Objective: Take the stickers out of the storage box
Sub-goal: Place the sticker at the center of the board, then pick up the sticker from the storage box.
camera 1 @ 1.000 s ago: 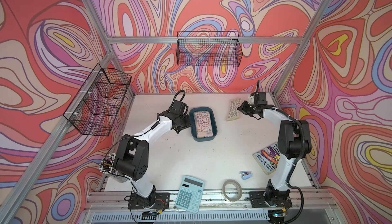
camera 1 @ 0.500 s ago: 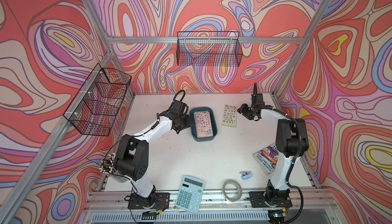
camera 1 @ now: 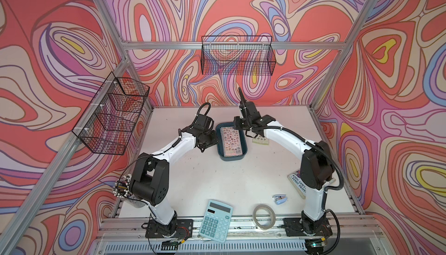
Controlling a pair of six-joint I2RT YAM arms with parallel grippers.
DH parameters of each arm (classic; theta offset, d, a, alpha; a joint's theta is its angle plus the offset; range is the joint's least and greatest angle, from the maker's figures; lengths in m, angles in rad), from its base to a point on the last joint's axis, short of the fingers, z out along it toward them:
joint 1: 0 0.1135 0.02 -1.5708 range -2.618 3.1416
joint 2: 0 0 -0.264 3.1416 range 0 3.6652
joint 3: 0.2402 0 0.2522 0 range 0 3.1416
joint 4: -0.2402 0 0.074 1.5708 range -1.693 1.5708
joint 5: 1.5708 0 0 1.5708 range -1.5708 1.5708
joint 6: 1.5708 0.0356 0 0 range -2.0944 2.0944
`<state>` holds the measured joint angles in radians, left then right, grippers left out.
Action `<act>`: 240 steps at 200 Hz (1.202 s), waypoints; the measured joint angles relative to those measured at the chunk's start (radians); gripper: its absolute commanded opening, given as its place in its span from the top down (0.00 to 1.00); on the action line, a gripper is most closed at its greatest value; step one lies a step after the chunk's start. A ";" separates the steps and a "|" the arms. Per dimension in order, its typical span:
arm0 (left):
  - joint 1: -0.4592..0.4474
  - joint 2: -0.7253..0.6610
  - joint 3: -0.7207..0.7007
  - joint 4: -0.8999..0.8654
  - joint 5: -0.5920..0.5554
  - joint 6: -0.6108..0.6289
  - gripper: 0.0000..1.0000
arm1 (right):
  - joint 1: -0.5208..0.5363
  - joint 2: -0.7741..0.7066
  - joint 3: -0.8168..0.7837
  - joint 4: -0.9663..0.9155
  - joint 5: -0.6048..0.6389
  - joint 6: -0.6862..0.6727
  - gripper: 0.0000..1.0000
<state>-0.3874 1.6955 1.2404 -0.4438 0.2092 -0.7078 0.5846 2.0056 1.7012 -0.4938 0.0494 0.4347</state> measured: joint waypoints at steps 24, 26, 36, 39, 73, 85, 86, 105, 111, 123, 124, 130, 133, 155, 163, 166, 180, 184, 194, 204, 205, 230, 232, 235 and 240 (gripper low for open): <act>0.000 0.000 -0.010 0.006 0.000 -0.006 0.47 | 0.008 0.082 0.000 -0.052 0.011 0.018 0.49; 0.000 0.000 -0.010 0.006 0.000 -0.007 0.47 | 0.007 0.087 0.000 -0.056 0.012 0.019 0.49; 0.000 0.000 -0.011 0.007 0.000 -0.008 0.47 | 0.003 0.104 0.000 -0.072 0.019 0.025 0.48; 0.000 0.000 -0.011 0.007 0.001 -0.009 0.47 | 0.003 0.108 0.000 -0.077 0.021 0.026 0.48; 0.000 0.007 -0.011 0.018 0.008 -0.014 0.47 | -0.003 0.119 0.002 -0.113 0.049 0.039 0.48; 0.000 0.013 -0.011 0.021 0.012 -0.015 0.47 | -0.003 0.119 0.003 -0.114 0.056 0.046 0.48; 0.000 0.013 -0.011 0.021 0.012 -0.015 0.47 | -0.003 0.119 0.003 -0.114 0.056 0.046 0.48; 0.000 0.024 -0.011 0.023 0.020 -0.015 0.47 | -0.003 0.120 0.003 -0.113 0.059 0.058 0.49; 0.000 0.027 -0.011 0.023 0.022 -0.015 0.47 | -0.003 0.121 0.003 -0.113 0.058 0.061 0.50; 0.000 0.029 -0.011 0.023 0.026 -0.015 0.47 | -0.003 0.125 0.003 -0.106 0.051 0.069 0.50; 0.000 0.029 -0.011 0.023 0.026 -0.015 0.47 | -0.003 0.126 0.003 -0.106 0.051 0.070 0.50; 0.000 0.029 -0.011 0.023 0.027 -0.015 0.47 | -0.003 0.130 0.003 -0.101 0.044 0.075 0.51; 0.000 0.029 -0.011 0.023 0.027 -0.015 0.47 | -0.003 0.132 0.003 -0.099 0.040 0.077 0.52; 0.000 0.031 -0.011 0.026 0.036 -0.015 0.47 | -0.003 0.150 0.003 -0.083 0.008 0.095 0.56; 0.000 0.031 -0.011 0.028 0.041 -0.015 0.48 | -0.003 0.156 0.003 -0.078 -0.003 0.102 0.58; 0.000 0.032 -0.011 0.029 0.043 -0.015 0.48 | -0.003 0.158 0.003 -0.076 -0.008 0.106 0.59; 0.000 0.036 -0.011 0.036 0.055 -0.019 0.48 | -0.003 0.162 0.003 -0.067 -0.028 0.114 0.63; 0.000 0.037 -0.011 0.039 0.057 -0.020 0.48 | -0.003 0.163 0.003 -0.063 -0.035 0.118 0.64; 0.000 0.040 -0.011 0.047 0.064 -0.024 0.48 | -0.003 0.162 0.001 -0.052 -0.050 0.126 0.65; 0.000 0.041 -0.013 0.055 0.071 -0.030 0.48 | -0.003 0.162 -0.003 -0.032 -0.069 0.133 0.66; 0.000 0.041 -0.013 0.056 0.072 -0.030 0.48 | -0.003 0.162 -0.004 -0.031 -0.071 0.134 0.66; 0.000 0.044 -0.021 0.072 0.083 -0.037 0.48 | -0.003 0.158 -0.027 0.011 -0.121 0.155 0.69; 0.000 0.044 -0.021 0.073 0.083 -0.038 0.48 | -0.003 0.158 -0.029 0.015 -0.124 0.158 0.70; 0.000 0.045 -0.021 0.074 0.084 -0.038 0.48 | -0.003 0.156 -0.033 0.021 -0.130 0.159 0.71; 0.000 0.048 -0.021 0.076 0.086 -0.039 0.48 | -0.004 0.154 -0.039 0.029 -0.142 0.166 0.73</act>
<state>-0.3874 1.7432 1.2190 -0.3683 0.2955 -0.7464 0.5808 2.1597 1.6619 -0.4644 -0.0925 0.6003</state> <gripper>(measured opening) 0.524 0.305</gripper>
